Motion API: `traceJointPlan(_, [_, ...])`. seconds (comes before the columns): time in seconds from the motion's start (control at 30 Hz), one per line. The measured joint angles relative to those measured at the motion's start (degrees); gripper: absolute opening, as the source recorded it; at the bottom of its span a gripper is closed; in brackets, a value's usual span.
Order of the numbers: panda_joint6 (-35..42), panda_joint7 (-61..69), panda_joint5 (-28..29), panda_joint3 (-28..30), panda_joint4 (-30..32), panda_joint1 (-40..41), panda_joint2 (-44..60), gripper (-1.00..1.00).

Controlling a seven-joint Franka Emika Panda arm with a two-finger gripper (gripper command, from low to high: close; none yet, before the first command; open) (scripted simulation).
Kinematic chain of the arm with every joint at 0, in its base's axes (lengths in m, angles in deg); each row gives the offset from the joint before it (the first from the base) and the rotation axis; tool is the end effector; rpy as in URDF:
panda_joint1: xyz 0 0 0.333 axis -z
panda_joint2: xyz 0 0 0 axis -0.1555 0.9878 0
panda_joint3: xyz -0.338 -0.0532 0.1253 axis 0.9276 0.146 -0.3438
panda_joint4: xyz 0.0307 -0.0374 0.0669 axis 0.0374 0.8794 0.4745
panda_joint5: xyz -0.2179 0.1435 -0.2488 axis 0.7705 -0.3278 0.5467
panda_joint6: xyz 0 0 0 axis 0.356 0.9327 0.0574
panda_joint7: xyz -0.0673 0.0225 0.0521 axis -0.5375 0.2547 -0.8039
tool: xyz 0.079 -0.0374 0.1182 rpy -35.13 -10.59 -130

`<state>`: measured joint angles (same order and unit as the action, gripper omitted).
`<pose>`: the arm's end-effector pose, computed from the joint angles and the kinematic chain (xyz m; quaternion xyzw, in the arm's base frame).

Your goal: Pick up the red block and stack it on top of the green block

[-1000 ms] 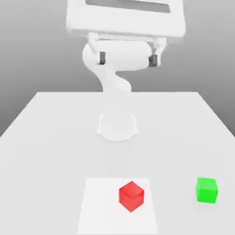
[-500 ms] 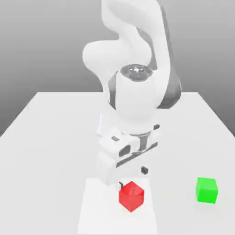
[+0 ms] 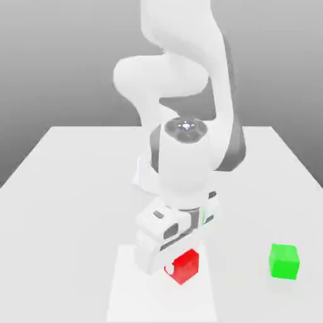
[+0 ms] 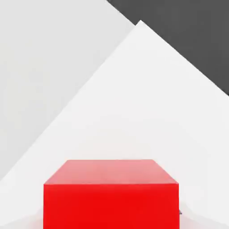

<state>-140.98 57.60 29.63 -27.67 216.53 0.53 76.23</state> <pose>0.3979 0.0390 0.2324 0.9994 -0.0350 -0.0005 0.0000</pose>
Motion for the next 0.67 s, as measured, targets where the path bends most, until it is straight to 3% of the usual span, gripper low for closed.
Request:
traceJointPlan(0.37, [10.6, -13.5, 1.5, -9.5, -6.9, -19.3, -3.7, -1.0])
traceJointPlan(0.53, [3.8, -16.7, 4.0, -8.9, -8.1, -20.8, 4.4, -1.0])
traceJointPlan(0.57, [2.2, -17.2, 4.5, -8.6, -8.2, -21.0, 6.0, 1.0])
traceJointPlan(0.67, [2.2, -17.2, 4.5, -8.6, -8.2, -21.0, 6.0, 1.0])
